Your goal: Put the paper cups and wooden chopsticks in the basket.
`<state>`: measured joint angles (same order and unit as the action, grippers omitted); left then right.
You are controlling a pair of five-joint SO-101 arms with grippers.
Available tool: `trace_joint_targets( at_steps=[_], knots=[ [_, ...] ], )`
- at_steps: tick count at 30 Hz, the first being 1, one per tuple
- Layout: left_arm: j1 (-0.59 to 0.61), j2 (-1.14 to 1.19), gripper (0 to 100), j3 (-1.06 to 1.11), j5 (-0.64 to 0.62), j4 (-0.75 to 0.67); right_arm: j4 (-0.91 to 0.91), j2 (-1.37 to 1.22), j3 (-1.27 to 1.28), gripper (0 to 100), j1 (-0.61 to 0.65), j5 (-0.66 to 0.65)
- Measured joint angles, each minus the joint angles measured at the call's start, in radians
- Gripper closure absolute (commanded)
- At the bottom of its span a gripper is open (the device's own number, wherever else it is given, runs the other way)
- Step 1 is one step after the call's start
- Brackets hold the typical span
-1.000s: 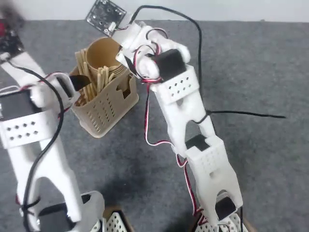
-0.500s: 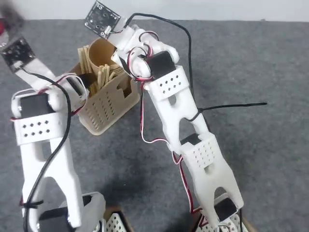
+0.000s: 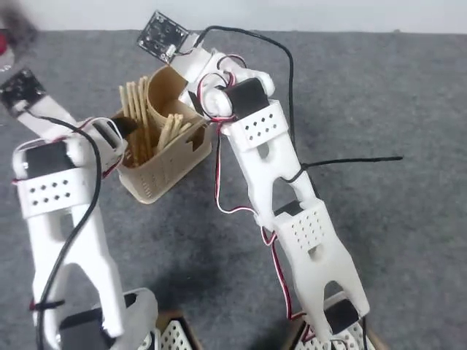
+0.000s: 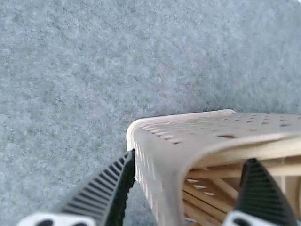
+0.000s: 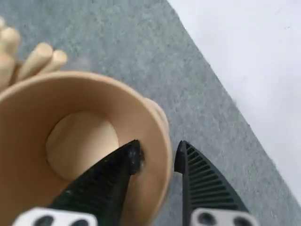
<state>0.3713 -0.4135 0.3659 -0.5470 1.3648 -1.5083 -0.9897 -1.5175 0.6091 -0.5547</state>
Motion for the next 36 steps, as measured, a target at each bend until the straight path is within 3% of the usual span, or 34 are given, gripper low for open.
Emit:
trace_joint_targets(
  at_steps=[3, 10, 18, 29, 36],
  knots=[
    [0.002, 0.000, 66, 0.000, 0.000, 0.000, -0.034, -0.017, -0.014, 99.8, 0.011, -0.063],
    [-0.003, -0.002, 66, 0.002, 0.000, 0.002, -0.051, -0.017, -0.032, 99.1, 0.009, -0.121],
    [-0.060, -0.003, 66, 0.002, 0.000, 0.003, -0.215, 0.032, -0.106, 99.1, 0.000, -0.121],
    [-0.144, -0.002, 66, 0.002, 0.000, -0.049, -0.242, 0.488, 0.500, 99.1, -0.081, -0.071],
    [-0.218, 0.000, 66, -0.012, 0.000, -0.049, -0.249, 0.632, 0.658, 99.1, -0.147, 0.005]
  ],
)
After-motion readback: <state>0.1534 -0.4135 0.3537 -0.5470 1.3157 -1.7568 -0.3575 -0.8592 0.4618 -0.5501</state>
